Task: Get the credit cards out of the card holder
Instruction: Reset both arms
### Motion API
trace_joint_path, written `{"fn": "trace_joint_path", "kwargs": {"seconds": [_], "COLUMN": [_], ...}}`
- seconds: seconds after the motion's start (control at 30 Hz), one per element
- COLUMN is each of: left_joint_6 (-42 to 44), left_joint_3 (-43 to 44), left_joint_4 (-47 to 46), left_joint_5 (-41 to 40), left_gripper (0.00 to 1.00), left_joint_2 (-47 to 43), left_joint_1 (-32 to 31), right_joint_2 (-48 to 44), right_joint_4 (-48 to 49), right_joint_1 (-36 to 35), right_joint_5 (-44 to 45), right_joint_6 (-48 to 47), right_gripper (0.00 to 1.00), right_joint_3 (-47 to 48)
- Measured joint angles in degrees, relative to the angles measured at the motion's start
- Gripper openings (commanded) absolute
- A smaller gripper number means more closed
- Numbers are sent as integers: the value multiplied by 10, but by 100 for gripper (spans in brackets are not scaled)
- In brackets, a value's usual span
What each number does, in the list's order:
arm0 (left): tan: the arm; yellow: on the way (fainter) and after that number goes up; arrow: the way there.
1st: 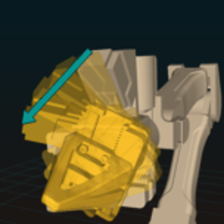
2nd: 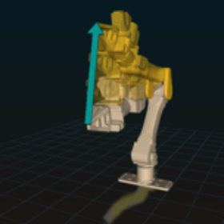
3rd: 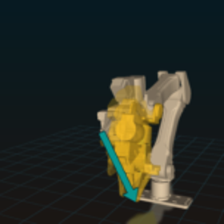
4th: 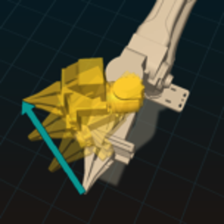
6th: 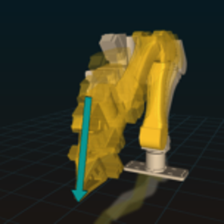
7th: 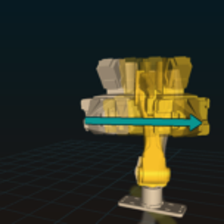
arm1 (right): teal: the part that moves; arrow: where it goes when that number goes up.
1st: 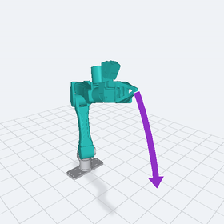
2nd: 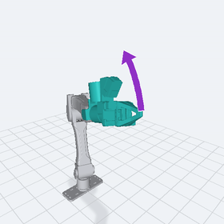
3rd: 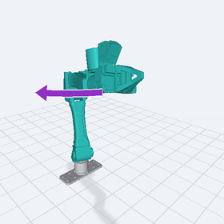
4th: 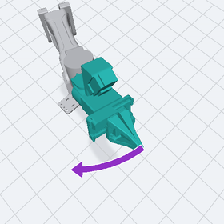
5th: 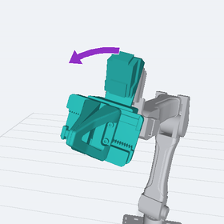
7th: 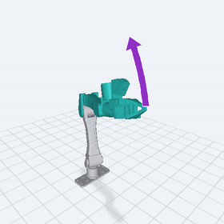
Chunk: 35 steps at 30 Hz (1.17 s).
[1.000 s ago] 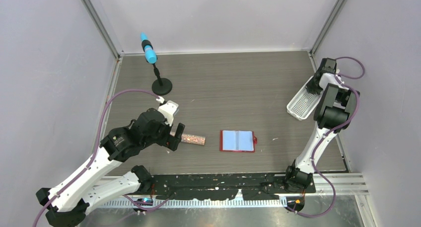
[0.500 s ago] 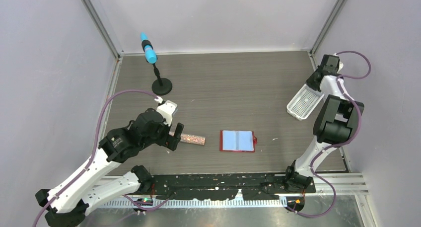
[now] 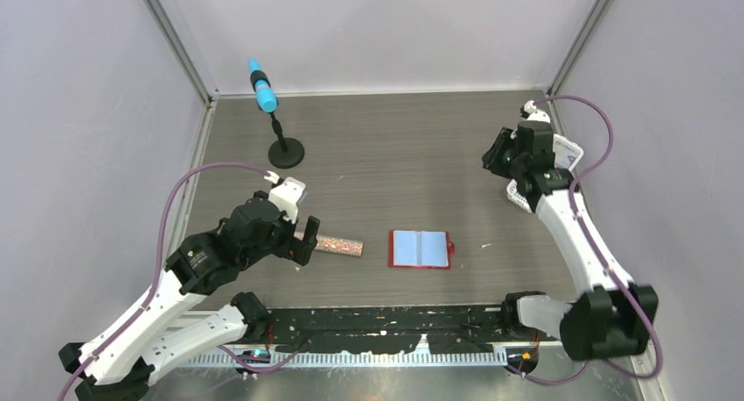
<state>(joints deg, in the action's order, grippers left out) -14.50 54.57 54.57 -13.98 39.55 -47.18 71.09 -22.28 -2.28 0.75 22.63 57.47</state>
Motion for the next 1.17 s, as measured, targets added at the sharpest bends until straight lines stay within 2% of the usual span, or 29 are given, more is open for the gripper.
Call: {"fn": "trace_joint_path", "kwargs": {"seconds": [0.1,0.2,0.27,0.3,0.5,0.73,1.17], "left_joint_6": [0,-1,-3,-7,-49,-103,-151], "left_joint_3": [0,0,0,0,-8,-45,-94], "left_joint_4": [-2,-7,-12,-15,-50,-108,-179], "left_joint_5": [0,0,2,5,55,139,175], "left_gripper": [100,100,100,100,100,100,100], "left_joint_2": [-6,-19,-29,-35,-73,-97,-132], "left_joint_1": [0,0,0,0,0,0,0], "right_joint_2": [-90,-178,-228,-250,-389,-509,-574], "right_joint_4": [-10,-41,-67,-80,-166,-194,-199], "right_joint_1": [-40,-67,-75,-77,-79,-79,-79], "right_joint_5": [-16,-37,-45,-50,-104,-187,-250], "right_joint_6": [-4,-11,-17,-18,-35,-7,51], "right_gripper": [67,79,96,98,96,95,95], "right_joint_3": [-24,-43,-52,-56,-69,-127,-172]}}
